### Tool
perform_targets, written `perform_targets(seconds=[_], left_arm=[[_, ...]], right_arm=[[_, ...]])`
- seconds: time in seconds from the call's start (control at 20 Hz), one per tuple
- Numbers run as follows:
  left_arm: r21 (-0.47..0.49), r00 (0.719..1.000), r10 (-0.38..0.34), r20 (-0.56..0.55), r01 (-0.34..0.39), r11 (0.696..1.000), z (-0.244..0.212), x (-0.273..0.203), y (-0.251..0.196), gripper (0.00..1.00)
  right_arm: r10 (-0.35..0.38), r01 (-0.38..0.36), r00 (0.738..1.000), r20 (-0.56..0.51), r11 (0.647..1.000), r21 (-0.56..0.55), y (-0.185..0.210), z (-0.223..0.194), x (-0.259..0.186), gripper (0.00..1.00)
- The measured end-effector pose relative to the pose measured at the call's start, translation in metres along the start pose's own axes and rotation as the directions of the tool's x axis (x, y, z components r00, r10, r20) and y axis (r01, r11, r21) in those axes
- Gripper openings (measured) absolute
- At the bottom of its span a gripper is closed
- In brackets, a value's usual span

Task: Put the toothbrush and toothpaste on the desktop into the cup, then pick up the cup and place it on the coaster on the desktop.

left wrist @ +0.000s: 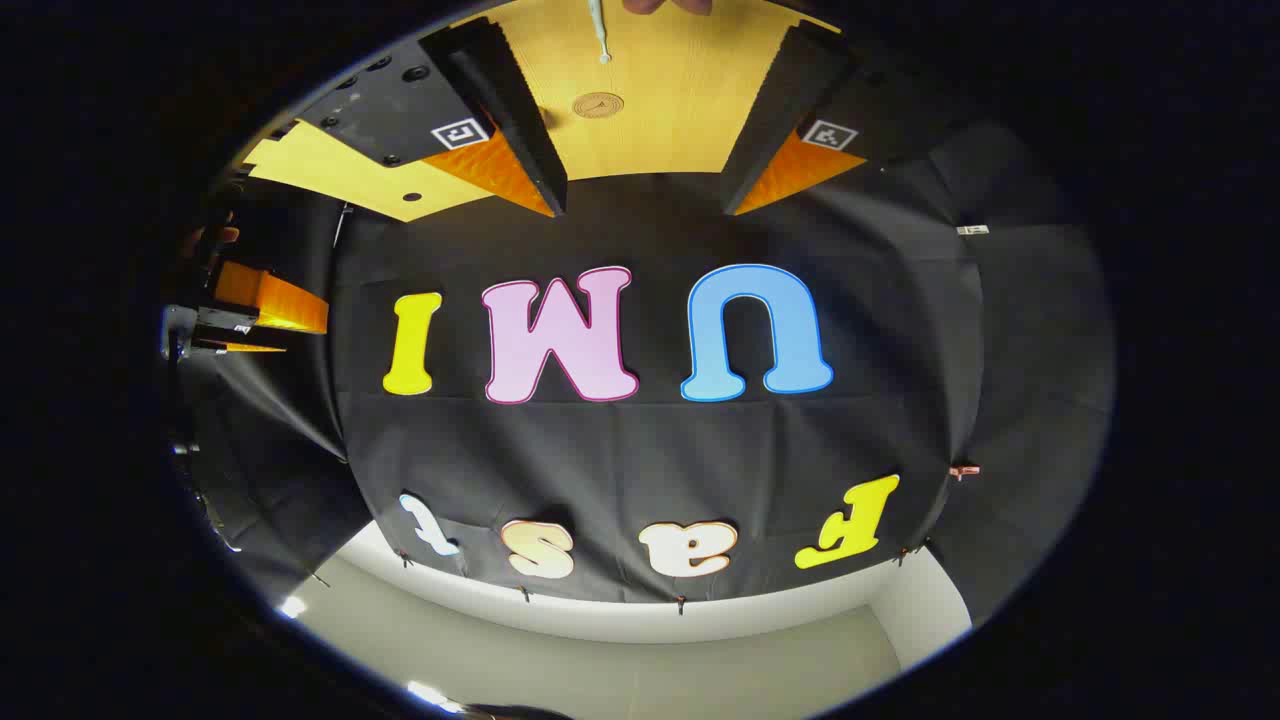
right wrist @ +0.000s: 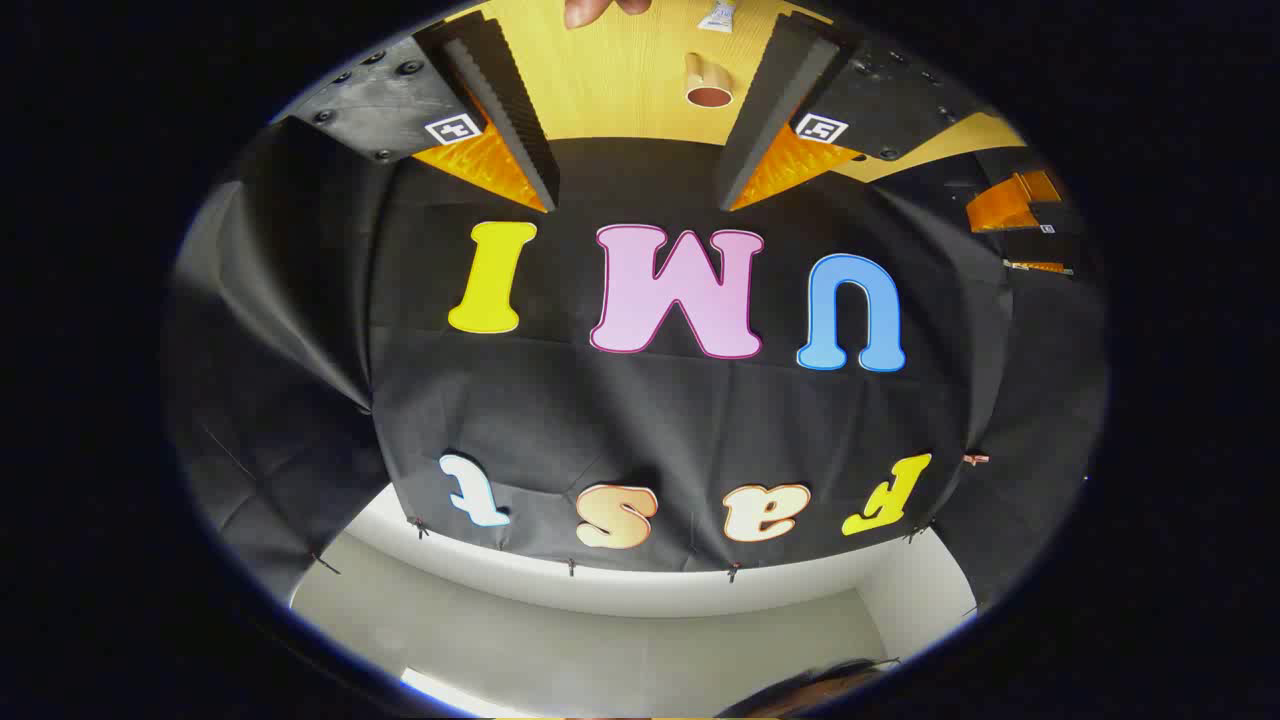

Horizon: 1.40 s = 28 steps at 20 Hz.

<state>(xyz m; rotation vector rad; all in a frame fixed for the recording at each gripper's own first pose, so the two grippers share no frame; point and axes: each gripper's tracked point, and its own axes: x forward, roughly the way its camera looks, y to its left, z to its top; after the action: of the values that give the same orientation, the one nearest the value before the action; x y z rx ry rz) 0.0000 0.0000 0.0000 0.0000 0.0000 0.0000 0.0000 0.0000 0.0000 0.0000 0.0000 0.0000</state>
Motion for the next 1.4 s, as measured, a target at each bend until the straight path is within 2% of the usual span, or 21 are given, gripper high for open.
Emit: perform_targets(seconds=[0.65,0.75,0.85,0.95,1.1,1.2,1.4], left_arm=[[-0.010,1.000,-0.001,-0.016,0.001,1.000,-0.009,0.007,0.008,0.96],[-0.009,1.000,-0.003,-0.026,0.003,1.000,-0.013,0.008,0.009,0.96],[-0.009,0.999,-0.005,-0.043,0.005,1.000,-0.020,0.009,0.010,0.96],[-0.010,0.998,-0.006,-0.062,0.006,1.000,-0.027,0.008,0.012,0.97],[-0.007,0.995,0.001,-0.105,-0.002,1.000,-0.045,0.005,0.017,0.97],[-0.005,0.990,0.007,-0.143,-0.008,1.000,-0.061,-0.001,0.021,0.97],[-0.001,0.976,0.012,-0.216,-0.013,1.000,-0.092,-0.013,0.030,0.97]], right_arm=[[0.018,-0.019,1.000,-0.014,1.000,-0.010,0.012,-0.007,0.009,0.96],[0.025,-0.026,0.999,-0.041,1.000,-0.015,0.016,-0.017,0.011,0.96],[0.057,-0.058,0.989,-0.139,0.998,-0.004,0.029,-0.045,0.011,0.96],[0.102,-0.096,0.948,-0.303,0.995,0.035,0.046,-0.088,0.008,0.96],[0.165,-0.128,0.843,-0.512,0.986,0.108,0.071,-0.155,0.007,0.97],[0.182,-0.135,0.762,-0.622,0.983,0.123,0.083,-0.202,0.004,0.97],[0.199,-0.114,0.568,-0.799,0.980,0.163,0.100,-0.285,-0.022,0.97]])
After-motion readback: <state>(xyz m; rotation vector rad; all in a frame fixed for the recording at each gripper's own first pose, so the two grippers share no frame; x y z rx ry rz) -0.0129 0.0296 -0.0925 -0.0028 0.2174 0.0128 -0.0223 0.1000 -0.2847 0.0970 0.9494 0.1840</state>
